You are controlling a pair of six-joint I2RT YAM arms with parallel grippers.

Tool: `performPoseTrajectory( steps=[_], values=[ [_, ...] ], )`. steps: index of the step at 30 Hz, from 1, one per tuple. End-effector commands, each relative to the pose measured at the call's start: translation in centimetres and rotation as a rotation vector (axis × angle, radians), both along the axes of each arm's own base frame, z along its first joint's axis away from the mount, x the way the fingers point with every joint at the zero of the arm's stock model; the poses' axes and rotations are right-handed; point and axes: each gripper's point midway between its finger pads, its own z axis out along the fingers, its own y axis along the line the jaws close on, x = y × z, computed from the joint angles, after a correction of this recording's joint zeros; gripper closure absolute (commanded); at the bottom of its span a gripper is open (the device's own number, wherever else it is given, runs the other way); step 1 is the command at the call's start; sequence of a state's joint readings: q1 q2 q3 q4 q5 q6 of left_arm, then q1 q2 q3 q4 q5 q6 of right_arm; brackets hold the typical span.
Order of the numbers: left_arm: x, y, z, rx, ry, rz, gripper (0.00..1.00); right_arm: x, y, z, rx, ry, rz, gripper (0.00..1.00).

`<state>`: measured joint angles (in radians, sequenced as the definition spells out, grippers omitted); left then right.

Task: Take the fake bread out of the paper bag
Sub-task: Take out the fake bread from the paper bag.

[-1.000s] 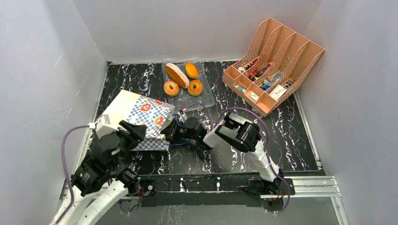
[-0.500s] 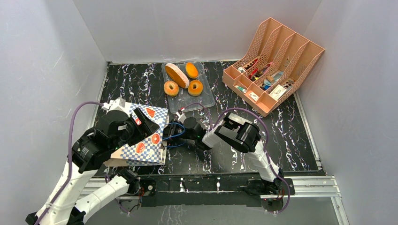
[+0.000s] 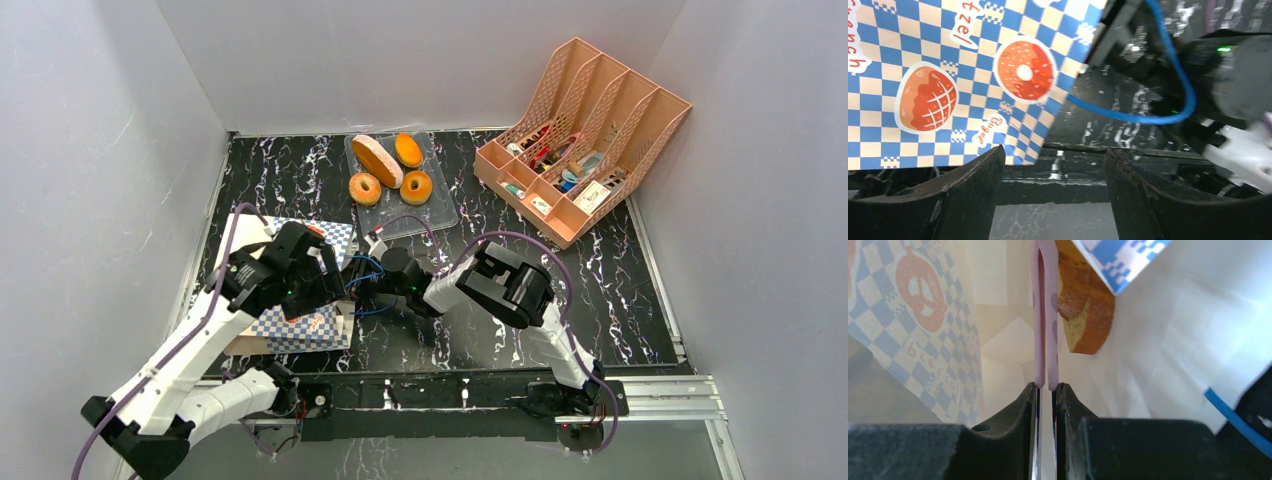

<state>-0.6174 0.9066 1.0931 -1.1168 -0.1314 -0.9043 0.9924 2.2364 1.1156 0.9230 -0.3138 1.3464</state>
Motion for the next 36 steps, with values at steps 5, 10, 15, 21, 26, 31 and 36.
performPoseTrajectory(
  steps=[5, 10, 15, 21, 26, 31, 36],
  values=[
    [-0.3, 1.2, -2.2, 0.133, 0.063, -0.012, 0.27, 1.2, 1.5, 4.6, 0.079, -0.113, 0.002, 0.89],
    [-0.2, 1.9, -2.7, 0.229, 0.069, 0.005, 0.27, 1.2, 1.3, 4.5, 0.083, -0.107, 0.005, 0.89],
    [-0.1, 1.0, -3.9, 0.351, 0.082, -0.040, 0.27, 1.3, 1.0, 4.7, 0.080, -0.111, 0.002, 0.89],
    [0.3, 1.3, -4.0, 0.652, 0.063, -0.059, 0.24, 1.3, 0.9, 4.9, 0.081, -0.120, 0.004, 0.89],
    [0.6, 2.1, -4.2, 0.806, 0.026, -0.040, 0.24, 1.1, 0.5, 4.5, 0.081, -0.111, 0.005, 0.89],
    [0.9, 2.9, -4.4, 0.846, -0.006, -0.025, 0.29, 0.9, 0.2, 4.1, 0.073, -0.107, 0.005, 0.89],
    [1.5, 3.2, -4.2, 0.866, -0.050, -0.006, 0.30, 0.7, 0.0, 3.5, 0.067, -0.101, 0.006, 0.90]
  ],
)
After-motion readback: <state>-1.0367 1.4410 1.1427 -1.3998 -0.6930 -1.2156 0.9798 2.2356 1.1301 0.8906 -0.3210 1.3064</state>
